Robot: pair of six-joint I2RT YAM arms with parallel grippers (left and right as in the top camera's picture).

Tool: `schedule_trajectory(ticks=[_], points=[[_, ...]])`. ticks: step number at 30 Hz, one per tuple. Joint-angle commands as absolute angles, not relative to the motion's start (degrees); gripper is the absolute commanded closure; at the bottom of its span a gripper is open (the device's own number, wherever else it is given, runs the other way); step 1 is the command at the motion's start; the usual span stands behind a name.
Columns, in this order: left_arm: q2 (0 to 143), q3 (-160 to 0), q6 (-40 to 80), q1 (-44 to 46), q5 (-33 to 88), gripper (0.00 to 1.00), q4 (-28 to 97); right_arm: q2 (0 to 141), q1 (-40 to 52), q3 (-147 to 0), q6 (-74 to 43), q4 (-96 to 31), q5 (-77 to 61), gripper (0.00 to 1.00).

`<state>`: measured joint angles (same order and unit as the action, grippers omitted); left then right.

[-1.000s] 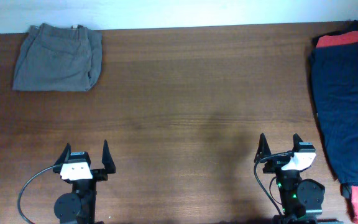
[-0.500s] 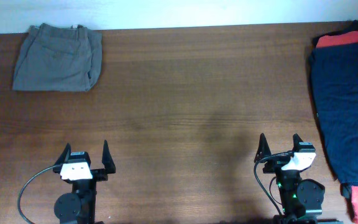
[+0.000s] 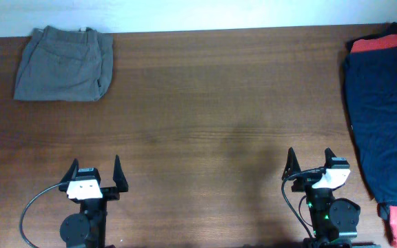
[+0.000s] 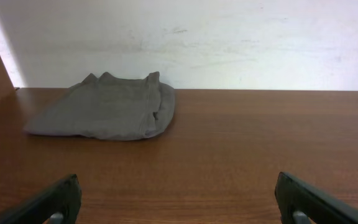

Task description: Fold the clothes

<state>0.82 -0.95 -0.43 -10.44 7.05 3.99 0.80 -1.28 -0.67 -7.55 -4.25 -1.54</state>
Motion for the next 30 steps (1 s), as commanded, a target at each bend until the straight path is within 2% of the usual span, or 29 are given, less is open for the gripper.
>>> schedule_trajectory(ticks=[1,24,30], points=[[0.36,-0.54,-0.91,-10.66,7.68,0.01,3.9,0.21,-0.75,-0.32,-7.73,-4.45,-1.3,0.01],[0.36,-0.54,-0.91,-10.66,7.68,0.01,3.9,0.19,-0.75,-0.32,-7.75,-3.92,-0.25,0.01],[0.36,-0.54,-0.91,-10.66,7.68,0.01,3.92,0.21,-0.75,-0.32,-8.1,-3.92,-7.14,0.01]])
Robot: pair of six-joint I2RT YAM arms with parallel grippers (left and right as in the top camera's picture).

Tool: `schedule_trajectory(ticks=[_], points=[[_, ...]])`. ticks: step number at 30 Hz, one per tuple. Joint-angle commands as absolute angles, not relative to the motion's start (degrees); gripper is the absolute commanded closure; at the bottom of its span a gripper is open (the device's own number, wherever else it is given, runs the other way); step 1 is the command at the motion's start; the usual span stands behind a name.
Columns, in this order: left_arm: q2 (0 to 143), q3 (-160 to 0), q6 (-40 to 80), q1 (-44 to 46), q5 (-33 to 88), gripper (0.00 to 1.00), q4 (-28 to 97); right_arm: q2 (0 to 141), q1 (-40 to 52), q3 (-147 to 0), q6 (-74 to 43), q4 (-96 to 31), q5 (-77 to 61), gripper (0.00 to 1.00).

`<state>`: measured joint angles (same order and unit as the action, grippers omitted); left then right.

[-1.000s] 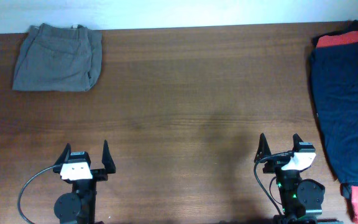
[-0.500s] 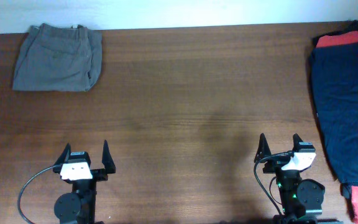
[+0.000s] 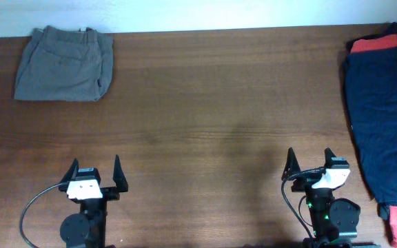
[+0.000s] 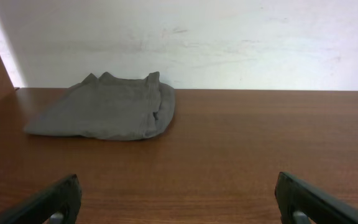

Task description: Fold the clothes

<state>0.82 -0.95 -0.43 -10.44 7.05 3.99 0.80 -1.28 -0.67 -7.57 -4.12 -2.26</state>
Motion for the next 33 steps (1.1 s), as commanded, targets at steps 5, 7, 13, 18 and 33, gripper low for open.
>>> schedule_trajectory(ticks=[5,7,13,18,33], points=[[0.36,-0.54,-0.91,-10.66,7.68,0.01,3.9,0.19,-0.75,-0.32,-13.04,-1.8,-19.79,0.01],[0.36,-0.54,-0.91,-10.66,7.68,0.0,3.9,0.21,-0.75,-0.32,-13.17,-0.89,-22.26,0.01],[0.36,-0.54,-0.91,-10.66,7.68,0.01,3.9,0.21,-0.75,-0.49,-14.24,11.09,-23.99,0.01],[0.36,-0.54,-0.91,-10.66,7.68,0.01,3.9,0.4,-0.75,-4.8,-12.1,14.68,-20.25,0.01],[0.36,-0.54,-0.91,-10.66,7.68,0.01,3.9,48.12,-0.89,-49.6,6.2,-17.69,10.28,0.01]])
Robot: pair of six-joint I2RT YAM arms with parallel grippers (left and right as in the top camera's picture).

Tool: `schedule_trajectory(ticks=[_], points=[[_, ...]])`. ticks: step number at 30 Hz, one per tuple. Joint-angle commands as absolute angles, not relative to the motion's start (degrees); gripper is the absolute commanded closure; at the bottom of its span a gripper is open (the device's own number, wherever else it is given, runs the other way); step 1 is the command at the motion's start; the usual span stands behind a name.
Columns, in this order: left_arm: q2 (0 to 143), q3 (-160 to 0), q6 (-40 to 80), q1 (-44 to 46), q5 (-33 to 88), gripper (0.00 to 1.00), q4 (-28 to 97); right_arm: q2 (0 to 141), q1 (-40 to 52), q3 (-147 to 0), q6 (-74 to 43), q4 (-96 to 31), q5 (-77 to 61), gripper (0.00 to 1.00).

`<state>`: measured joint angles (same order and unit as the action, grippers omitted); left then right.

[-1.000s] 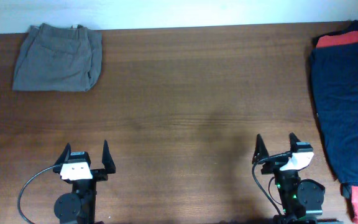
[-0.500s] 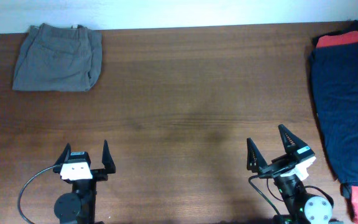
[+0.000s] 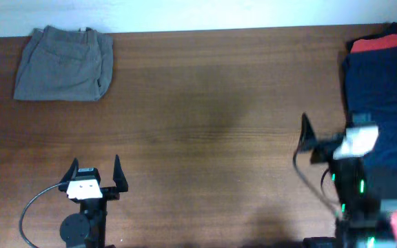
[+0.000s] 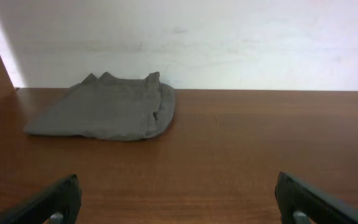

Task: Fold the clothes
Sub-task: 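Reach the right gripper to the navy shorts on the right stack and grasp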

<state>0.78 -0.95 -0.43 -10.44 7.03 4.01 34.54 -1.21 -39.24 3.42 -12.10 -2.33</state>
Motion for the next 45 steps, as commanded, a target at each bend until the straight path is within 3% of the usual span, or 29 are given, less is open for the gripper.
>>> schedule_trajectory(ticks=[1,8,15,22,38,45], points=[[0.36,-0.54,-0.91,-10.66,7.68,0.01,3.92,52.25,-0.89,-52.58,6.22,-19.53,11.97,0.01],[0.36,-0.54,-0.91,-10.66,7.68,0.01,3.9,82.32,-2.68,-76.47,6.22,-31.29,16.08,0.01],[0.36,-0.54,-0.91,-10.66,7.66,0.01,3.9,95.59,-4.45,-80.97,7.31,-24.29,26.11,0.01],[0.36,-0.54,-0.91,-10.66,7.68,0.01,3.9,105.45,-9.23,-80.97,7.27,-17.89,31.07,0.01],[0.36,-0.54,-0.91,-10.66,7.68,0.01,3.9,119.85,-15.05,-80.99,10.79,-0.82,22.85,0.02],[0.36,-0.54,-0.91,-10.66,7.68,0.01,3.9,122.58,-15.27,-90.17,13.3,-8.8,20.12,0.01]])
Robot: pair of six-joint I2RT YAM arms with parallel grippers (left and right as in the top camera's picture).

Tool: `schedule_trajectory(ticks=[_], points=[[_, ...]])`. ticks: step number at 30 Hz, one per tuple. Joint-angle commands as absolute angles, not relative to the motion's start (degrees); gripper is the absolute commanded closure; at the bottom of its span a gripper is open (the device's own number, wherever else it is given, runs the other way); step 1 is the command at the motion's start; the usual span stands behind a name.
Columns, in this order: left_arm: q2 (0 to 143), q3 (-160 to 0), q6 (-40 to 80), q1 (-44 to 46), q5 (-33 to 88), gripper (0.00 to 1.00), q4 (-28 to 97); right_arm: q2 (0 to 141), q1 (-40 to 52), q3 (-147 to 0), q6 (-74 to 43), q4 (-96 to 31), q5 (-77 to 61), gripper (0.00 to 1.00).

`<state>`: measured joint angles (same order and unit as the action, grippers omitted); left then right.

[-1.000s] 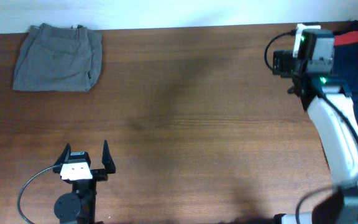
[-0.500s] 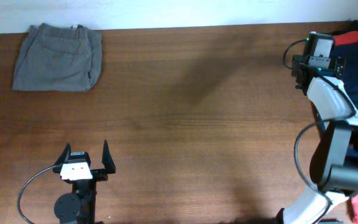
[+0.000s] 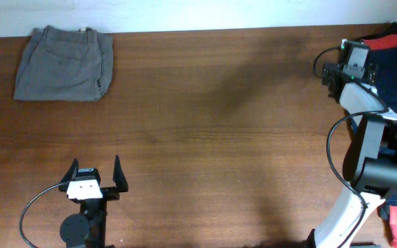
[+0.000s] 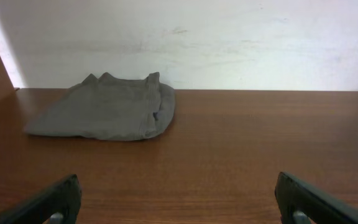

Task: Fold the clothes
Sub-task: 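Reach the right gripper to the navy shorts on the right stack and grasp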

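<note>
A folded grey-olive pair of trousers (image 3: pixel 64 62) lies at the far left corner, also seen ahead in the left wrist view as trousers (image 4: pixel 104 112). A dark navy garment (image 3: pixel 395 103) is spread along the right edge, with a red garment (image 3: pixel 386 43) under its far end. My left gripper (image 3: pixel 94 172) sits at the near edge, open and empty, its fingers (image 4: pixel 55 199) wide apart. My right gripper (image 3: pixel 347 58) is stretched out to the far right, at the navy garment's far left corner; its jaws are hidden under the wrist.
Another red cloth shows at the near right corner, partly behind the right arm's base. The white wall (image 4: pixel 179 37) runs along the table's far edge. Bare brown tabletop (image 3: pixel 212 124) lies between the trousers and the navy garment.
My right arm has moved from mid-depth beside the navy garment's left edge out to its far corner near the red garment. The left arm and the trousers are unchanged.
Both grippers stood open and parked at the near edge through the first two moments. Then the right arm was lifted away, open, beside the navy garment at mid-table. Now it is at that garment's far left corner. The left arm stayed put throughout.
</note>
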<state>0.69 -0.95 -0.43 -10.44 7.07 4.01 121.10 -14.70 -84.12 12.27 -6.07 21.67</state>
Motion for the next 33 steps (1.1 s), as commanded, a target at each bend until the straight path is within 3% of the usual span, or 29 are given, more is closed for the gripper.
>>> schedule_trajectory(ticks=[1,8,29,33], points=[[0.36,-0.54,-0.91,-10.66,7.68,0.0,3.92,123.39,-15.42,-92.73,13.32,-11.55,20.14,0.01],[0.36,-0.54,-0.91,-10.66,7.68,0.01,3.9,129.71,-15.57,-106.89,13.32,-24.45,20.16,0.01],[0.36,-0.54,-0.91,-10.66,7.68,0.01,3.9,138.12,-17.87,-107.11,15.64,-19.27,19.88,0.01],[0.36,-0.54,-0.91,-10.66,7.66,0.01,3.9,139.59,-17.87,-107.09,15.59,-18.76,19.7,0.08]])
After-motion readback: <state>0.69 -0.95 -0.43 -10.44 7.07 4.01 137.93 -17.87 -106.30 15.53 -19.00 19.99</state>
